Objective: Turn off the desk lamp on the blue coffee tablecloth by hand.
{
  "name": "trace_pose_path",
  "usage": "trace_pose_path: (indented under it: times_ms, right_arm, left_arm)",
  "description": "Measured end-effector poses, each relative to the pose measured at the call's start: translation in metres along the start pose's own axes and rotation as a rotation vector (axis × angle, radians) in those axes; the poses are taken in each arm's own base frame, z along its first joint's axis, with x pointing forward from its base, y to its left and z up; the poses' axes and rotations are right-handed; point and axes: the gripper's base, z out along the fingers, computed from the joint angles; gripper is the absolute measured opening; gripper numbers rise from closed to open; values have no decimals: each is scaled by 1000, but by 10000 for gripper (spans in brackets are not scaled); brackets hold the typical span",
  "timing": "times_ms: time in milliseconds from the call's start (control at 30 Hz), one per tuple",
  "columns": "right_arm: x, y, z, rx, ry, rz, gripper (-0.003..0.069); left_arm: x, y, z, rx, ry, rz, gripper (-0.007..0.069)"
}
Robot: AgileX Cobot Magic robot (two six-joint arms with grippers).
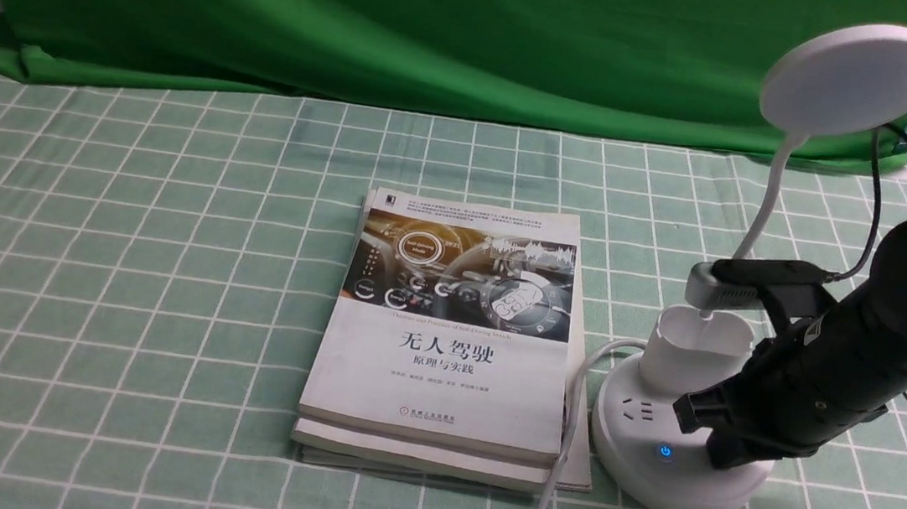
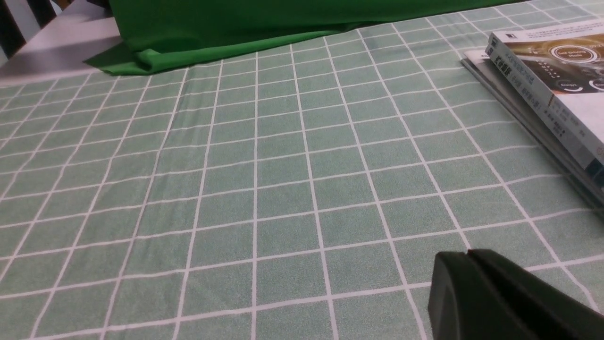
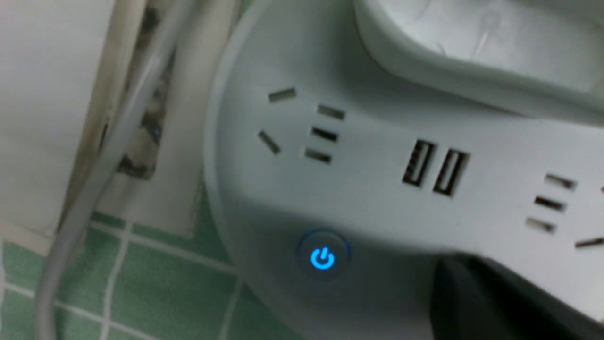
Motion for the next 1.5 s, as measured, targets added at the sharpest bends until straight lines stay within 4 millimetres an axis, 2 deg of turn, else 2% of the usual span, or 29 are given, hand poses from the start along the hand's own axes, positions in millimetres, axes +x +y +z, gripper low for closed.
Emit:
trace_pose_path:
  times_ms: [333, 533, 600, 767, 867, 1133, 1400, 1500]
  right_arm:
    - [4, 3, -26, -1, -66, -10, 38]
    - [7, 4, -34, -2, -80, -15, 38]
    - [12, 6, -48, -4, -102, -21, 38]
    - [41, 11, -90, -6, -216, -26, 38]
    - [74, 14, -112, -6, -316, -15, 38]
    - [147, 17, -135, -25, -537, 44, 70]
    - [184, 19, -165, -21, -764, 22, 84]
    - [191, 18, -169, -10, -848, 13, 44]
  left_arm:
    - [0, 0, 0, 0, 0, 0, 0]
    - [0, 0, 0, 0, 0, 0, 0]
    - [0, 0, 0, 0, 0, 0, 0]
    - [0, 0, 0, 0, 0, 0, 0]
    - [0, 0, 0, 0, 0, 0, 0]
    - [0, 0, 0, 0, 0, 0, 0]
    - [0, 0, 0, 0, 0, 0, 0]
    - [0, 0, 0, 0, 0, 0, 0]
